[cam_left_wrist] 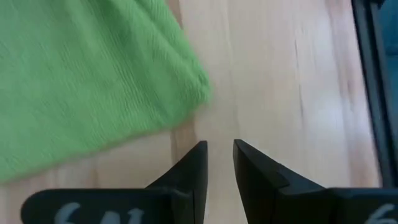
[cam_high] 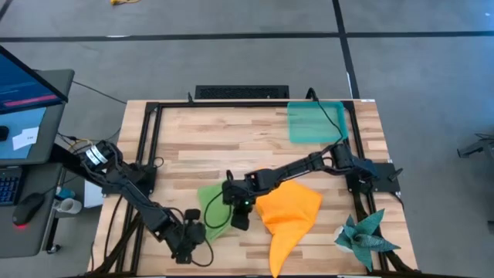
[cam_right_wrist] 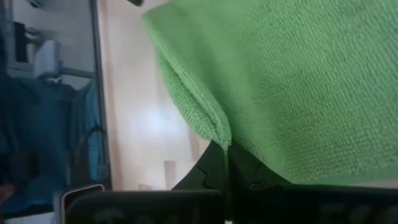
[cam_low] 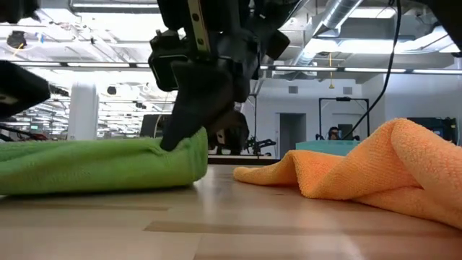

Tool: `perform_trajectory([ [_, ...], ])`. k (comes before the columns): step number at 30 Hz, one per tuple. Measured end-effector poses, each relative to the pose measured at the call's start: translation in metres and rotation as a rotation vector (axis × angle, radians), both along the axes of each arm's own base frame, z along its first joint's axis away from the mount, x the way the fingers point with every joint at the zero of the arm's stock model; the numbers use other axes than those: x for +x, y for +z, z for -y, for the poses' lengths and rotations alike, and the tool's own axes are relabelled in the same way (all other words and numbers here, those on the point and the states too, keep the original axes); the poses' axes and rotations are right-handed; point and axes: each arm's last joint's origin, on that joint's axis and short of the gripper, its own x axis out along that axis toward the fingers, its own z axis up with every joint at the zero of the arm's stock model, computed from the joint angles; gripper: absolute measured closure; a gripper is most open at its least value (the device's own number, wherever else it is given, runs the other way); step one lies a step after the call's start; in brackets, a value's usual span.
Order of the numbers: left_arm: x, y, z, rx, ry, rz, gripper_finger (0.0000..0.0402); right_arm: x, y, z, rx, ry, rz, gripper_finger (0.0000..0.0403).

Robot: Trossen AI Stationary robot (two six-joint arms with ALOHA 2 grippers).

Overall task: Roll microfiber towels into tight, uniform cylinder then place into a basket
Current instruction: Roll the green microfiber towel

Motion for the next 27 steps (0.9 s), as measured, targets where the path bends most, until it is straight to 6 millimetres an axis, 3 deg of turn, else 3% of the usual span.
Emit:
perform_trajectory([
  [6, -0.001, 0.001, 0.001, 0.105, -0.043, 0.077, 0.0334, 0.003, 0.001, 0.009, 0.037, -0.016, 0.003, 0.0390],
  [16, -0.008, 0.001, 0.009, 0.054, -0.031, 0.067, 0.0334, 0.005, 0.002, 0.018, 0.056, -0.040, -0.003, 0.0390],
  [21, -0.001, -0.007, 0.017, 0.044, -0.094, 0.118, 0.0334, 0.007, 0.002, 0.027, 0.065, -0.080, -0.023, 0.0391],
  [27, 0.005, -0.012, 0.013, 0.121, -0.088, 0.157, 0.0334, 0.006, 0.000, 0.033, 0.044, -0.120, -0.048, 0.0390],
])
